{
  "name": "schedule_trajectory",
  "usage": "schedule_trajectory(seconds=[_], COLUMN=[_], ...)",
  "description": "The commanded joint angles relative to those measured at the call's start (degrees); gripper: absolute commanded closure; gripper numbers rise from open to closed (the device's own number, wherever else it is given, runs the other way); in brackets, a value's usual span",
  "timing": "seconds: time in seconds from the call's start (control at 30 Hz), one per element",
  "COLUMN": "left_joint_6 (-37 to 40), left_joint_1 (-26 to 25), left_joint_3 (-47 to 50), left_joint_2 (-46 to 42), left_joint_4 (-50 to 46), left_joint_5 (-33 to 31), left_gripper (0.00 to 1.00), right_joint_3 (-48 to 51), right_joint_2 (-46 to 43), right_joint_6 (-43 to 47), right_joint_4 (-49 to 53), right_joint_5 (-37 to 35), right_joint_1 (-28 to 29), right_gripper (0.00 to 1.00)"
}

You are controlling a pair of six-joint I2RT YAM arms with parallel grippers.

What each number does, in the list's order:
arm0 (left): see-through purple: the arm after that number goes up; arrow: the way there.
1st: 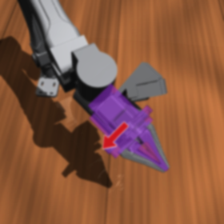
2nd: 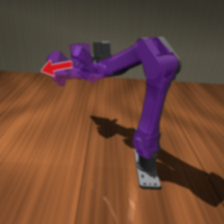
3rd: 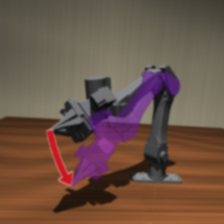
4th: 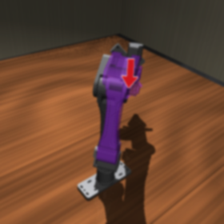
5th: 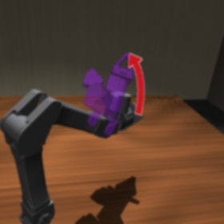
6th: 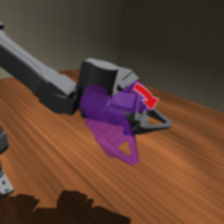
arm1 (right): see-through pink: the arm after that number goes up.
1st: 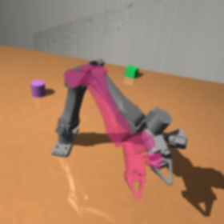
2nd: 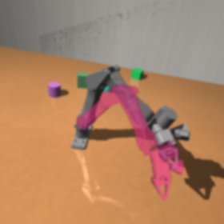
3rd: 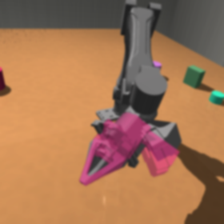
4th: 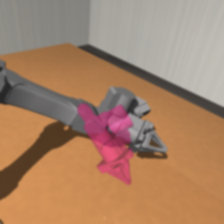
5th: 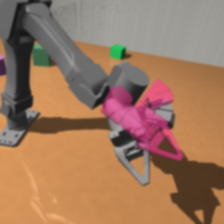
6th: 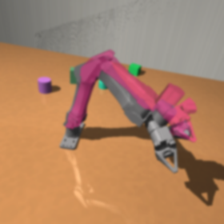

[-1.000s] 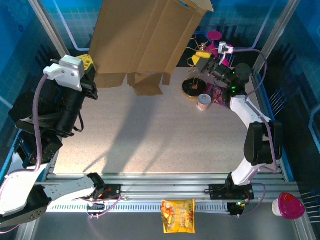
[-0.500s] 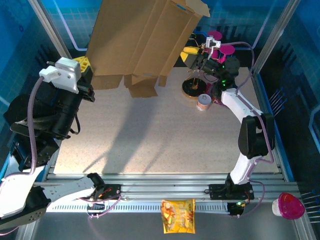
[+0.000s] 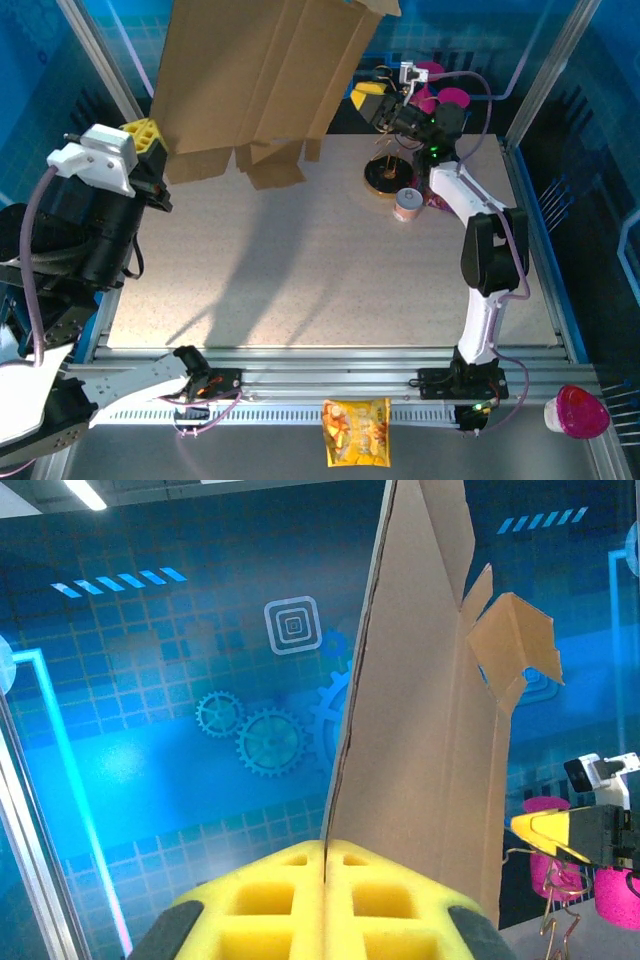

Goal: Fold the paper box

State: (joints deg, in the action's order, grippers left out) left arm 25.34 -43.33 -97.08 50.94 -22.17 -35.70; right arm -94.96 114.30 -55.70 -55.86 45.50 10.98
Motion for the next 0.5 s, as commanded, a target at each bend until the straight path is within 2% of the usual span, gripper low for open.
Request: schedule_trajectory(seconds=[0.0, 0.33, 0.47], left_joint_6=[-1.39, -1.26, -0.74], left_joint_1=[0.25, 0.32, 0.27], left_joint_3=[-2.97, -3.55, -3.68], left_joint_2=[-0.84, -1.33, -1.14], left_joint_4=[0.17, -1.6, -1.65], left_joint_5=[-1.0, -1.47, -1.91], left_gripper=[1.0, 1.0, 1.0], right_joint_3=[-3.43, -11.57, -12.19], right_joint_2=[1.04, 6.27, 6.31], right_joint_6=[-0.88, -2.86, -5.1], right_joint_4=[-2.83, -2.96, -5.05], right_joint_5=[0.06, 0.92, 0.85], right_joint_1=[1.19, 3.59, 4.26], right_gripper=[0.34, 0.31, 0.38])
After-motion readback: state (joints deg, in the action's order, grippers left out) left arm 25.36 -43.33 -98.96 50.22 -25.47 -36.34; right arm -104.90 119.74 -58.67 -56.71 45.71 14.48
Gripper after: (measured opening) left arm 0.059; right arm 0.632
